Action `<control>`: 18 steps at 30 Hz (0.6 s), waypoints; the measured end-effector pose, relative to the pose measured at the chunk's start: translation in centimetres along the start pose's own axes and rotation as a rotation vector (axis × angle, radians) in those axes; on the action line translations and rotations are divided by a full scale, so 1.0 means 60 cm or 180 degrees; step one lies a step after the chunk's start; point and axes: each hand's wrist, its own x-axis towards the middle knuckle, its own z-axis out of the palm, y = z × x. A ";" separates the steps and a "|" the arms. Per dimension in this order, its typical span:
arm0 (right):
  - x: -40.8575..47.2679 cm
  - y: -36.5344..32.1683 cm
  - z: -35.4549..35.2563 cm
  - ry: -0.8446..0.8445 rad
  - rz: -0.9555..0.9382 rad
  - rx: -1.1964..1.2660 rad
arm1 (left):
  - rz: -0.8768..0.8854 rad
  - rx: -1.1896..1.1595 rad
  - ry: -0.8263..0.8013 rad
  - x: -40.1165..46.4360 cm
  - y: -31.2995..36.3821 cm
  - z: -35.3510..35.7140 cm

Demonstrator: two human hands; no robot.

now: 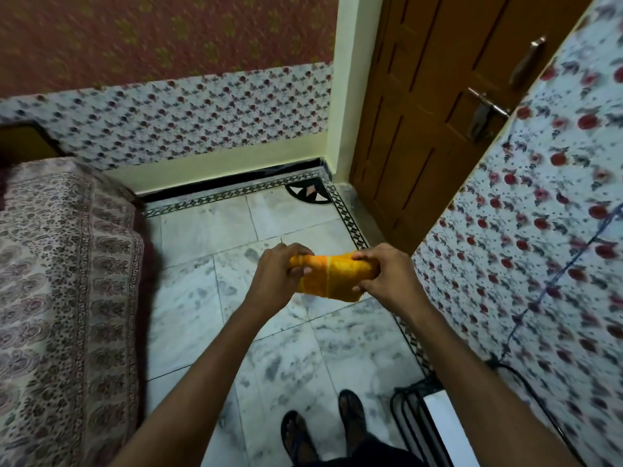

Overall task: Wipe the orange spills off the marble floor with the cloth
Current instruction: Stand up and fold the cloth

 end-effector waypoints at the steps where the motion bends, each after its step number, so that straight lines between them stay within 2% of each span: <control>1: -0.008 0.005 0.000 0.0098 -0.0062 -0.0049 | -0.0003 0.0023 0.0029 -0.004 0.002 0.010; 4: -0.044 0.032 -0.007 0.0446 -0.0061 -0.0111 | 0.0113 0.0193 0.0157 -0.021 0.009 0.051; 7: -0.086 0.068 -0.024 0.0653 -0.0096 -0.0070 | 0.0321 0.0116 0.0018 -0.038 0.031 0.081; 9: -0.118 0.092 -0.044 0.0496 -0.0064 0.0099 | 0.0446 -0.0127 -0.0264 -0.049 0.053 0.100; 12: -0.167 0.126 -0.075 0.0390 -0.0050 0.0437 | 0.0316 -0.0608 -0.0739 -0.075 0.104 0.124; 15: -0.227 0.167 -0.107 0.0470 0.0094 0.0776 | 0.0530 -0.0792 -0.0867 -0.106 0.154 0.162; 18: -0.291 0.226 -0.132 0.0760 0.0241 0.1240 | 0.0429 -0.1215 -0.0923 -0.141 0.201 0.214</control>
